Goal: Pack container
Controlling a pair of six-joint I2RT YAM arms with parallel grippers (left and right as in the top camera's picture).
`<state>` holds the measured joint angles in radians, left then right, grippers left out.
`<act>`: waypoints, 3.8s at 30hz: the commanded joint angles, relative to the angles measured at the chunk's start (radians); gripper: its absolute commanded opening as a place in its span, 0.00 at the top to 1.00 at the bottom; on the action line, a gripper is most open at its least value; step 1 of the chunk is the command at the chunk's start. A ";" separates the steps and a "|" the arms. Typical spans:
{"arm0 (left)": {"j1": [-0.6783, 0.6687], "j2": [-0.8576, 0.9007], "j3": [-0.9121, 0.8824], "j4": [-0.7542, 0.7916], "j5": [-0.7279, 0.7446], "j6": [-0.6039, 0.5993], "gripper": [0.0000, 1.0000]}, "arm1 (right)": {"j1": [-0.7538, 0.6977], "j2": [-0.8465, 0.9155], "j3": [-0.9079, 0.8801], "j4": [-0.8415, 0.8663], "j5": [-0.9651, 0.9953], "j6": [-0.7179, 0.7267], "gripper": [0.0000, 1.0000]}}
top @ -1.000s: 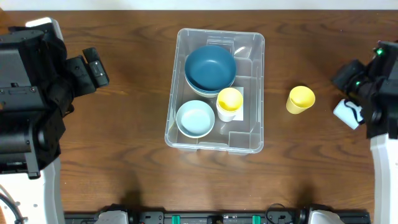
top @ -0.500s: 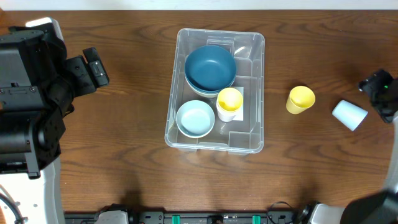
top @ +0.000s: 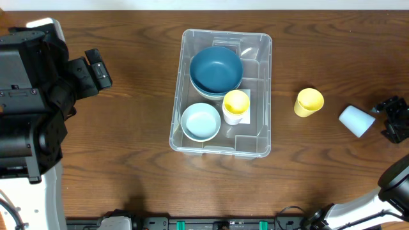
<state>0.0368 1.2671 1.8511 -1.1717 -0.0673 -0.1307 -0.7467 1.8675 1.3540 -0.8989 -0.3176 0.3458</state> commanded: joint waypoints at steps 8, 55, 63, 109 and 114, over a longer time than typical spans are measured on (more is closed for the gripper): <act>0.003 0.000 0.002 -0.002 -0.012 -0.002 0.02 | 0.041 0.000 -0.040 0.059 -0.087 -0.046 0.20; 0.003 0.000 0.002 -0.002 -0.012 -0.002 0.02 | 0.082 0.000 -0.172 0.142 -0.352 -0.069 0.50; 0.003 0.000 0.002 -0.002 -0.012 -0.002 0.02 | 0.082 0.000 -0.217 0.227 -0.376 -0.071 0.49; 0.003 0.000 0.002 -0.002 -0.012 -0.002 0.02 | 0.969 -0.590 0.116 -0.006 0.087 -0.068 0.98; 0.003 0.000 0.002 -0.002 -0.012 -0.002 0.02 | 1.180 -0.490 0.117 0.020 0.165 -0.021 0.99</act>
<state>0.0368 1.2671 1.8511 -1.1717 -0.0673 -0.1307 0.3538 1.2984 1.4643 -0.8833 -0.2668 0.3042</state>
